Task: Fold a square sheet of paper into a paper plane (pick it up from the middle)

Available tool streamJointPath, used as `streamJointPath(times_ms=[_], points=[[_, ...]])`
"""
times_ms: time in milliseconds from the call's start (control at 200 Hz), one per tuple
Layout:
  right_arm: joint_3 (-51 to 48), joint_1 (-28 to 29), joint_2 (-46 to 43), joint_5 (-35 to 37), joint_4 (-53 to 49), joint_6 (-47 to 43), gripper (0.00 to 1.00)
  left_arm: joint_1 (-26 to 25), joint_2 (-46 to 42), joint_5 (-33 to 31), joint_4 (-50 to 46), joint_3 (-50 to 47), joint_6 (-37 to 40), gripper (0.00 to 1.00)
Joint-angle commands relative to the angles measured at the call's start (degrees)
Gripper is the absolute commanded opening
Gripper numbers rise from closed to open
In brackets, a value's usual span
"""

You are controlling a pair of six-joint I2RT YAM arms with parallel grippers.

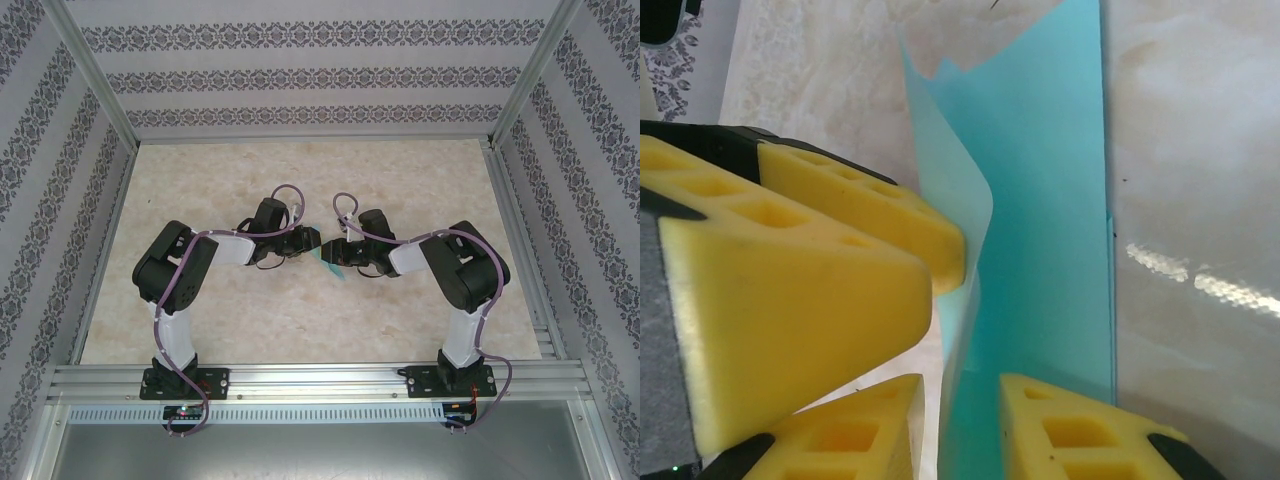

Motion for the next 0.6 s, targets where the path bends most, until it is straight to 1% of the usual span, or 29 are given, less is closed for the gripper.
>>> streamJointPath(times_ms=[0,285,440,599], points=[[0.61,0.23,1.73,-0.01,-0.32,-3.71,0.28,-0.43,1.01,-0.85,0.57,0.94,-0.80,0.32],[-1.16,1.45,-3.35,5.85,-2.68,-7.27,0.30,-0.40,0.75,-3.05,-0.24,1.03,-2.22,0.26],[-1.38,3.69,-6.17,12.05,-6.19,-11.24,0.33,-0.28,0.84,-4.51,-1.77,1.35,-3.15,0.25],[-1.98,5.60,-7.52,18.02,-7.44,-14.97,0.33,-0.16,1.08,-5.04,-2.33,1.55,-3.97,0.24]])
